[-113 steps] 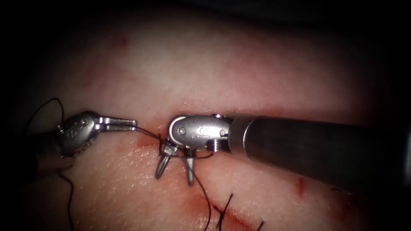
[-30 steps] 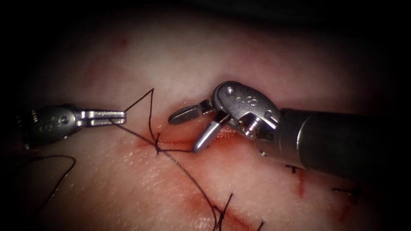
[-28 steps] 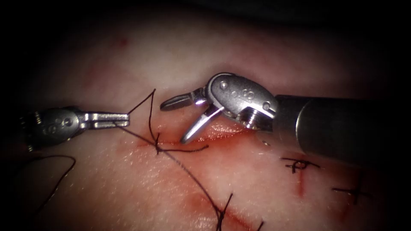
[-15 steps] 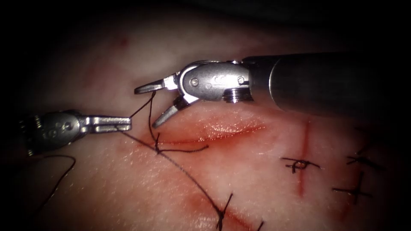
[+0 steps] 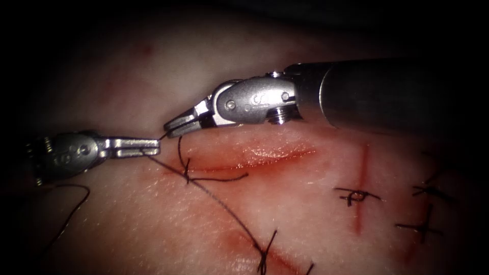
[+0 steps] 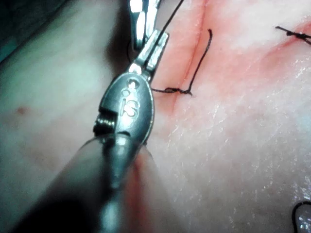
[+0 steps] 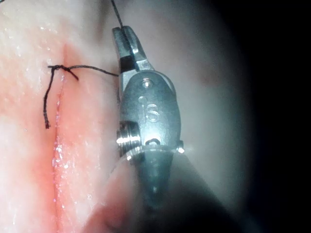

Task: Wound Closure
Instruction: Adjust the clockwise suture loop to be longer

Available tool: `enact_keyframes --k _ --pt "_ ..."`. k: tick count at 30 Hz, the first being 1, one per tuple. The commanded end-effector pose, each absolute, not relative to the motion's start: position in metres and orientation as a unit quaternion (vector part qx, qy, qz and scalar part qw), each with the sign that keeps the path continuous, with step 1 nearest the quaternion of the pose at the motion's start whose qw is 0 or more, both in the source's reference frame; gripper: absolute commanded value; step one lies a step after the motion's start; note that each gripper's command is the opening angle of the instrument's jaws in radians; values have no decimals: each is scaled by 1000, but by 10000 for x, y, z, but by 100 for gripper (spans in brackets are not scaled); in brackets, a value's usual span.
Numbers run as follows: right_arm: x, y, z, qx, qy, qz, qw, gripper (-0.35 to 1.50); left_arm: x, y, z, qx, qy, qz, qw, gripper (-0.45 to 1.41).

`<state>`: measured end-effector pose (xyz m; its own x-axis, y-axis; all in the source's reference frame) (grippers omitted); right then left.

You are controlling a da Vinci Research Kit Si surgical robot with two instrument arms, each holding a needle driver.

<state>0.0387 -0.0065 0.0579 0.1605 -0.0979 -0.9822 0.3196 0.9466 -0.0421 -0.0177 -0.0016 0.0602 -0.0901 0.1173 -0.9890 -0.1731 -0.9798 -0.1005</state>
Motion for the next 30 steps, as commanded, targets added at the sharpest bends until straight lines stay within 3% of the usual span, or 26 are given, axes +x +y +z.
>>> enact_keyframes --k 1,2,5,7,9,11,16,23,25,26,27,30 --pt "396 -60 584 85 635 -138 755 -35 -184 -12 608 -668 22 738 98 -45" --pt "396 -59 586 86 633 -139 757 -35 -184 -12 608 -664 24 741 101 -45" --pt "396 -55 592 86 628 -139 760 -35 -188 -12 608 -647 36 754 110 51" --pt "396 -53 597 86 621 -145 765 -35 -191 -13 606 -639 49 757 127 68" --pt "398 -48 609 84 617 -147 769 -35 -195 -15 603 -627 73 762 149 44" --pt "400 -47 617 84 610 -151 774 -35 -199 -18 599 -617 83 767 158 53" --pt "405 -52 631 87 606 -160 774 -35 -207 -24 590 -596 109 782 146 51" --pt "406 -47 642 87 606 -160 774 -35 -223 -37 569 -561 162 806 98 21" --pt "406 -47 642 87 606 -160 775 -35 -228 -40 566 -552 176 811 81 2" --pt "406 -47 642 87 606 -160 775 -35 -229 -41 566 -545 175 817 73 -15" --pt "406 -47 642 85 606 -163 774 -35 -231 -43 565 -536 167 826 60 -45" --pt "402 -48 640 88 607 -161 773 -35 -220 -48 565 -527 150 835 41 -45"
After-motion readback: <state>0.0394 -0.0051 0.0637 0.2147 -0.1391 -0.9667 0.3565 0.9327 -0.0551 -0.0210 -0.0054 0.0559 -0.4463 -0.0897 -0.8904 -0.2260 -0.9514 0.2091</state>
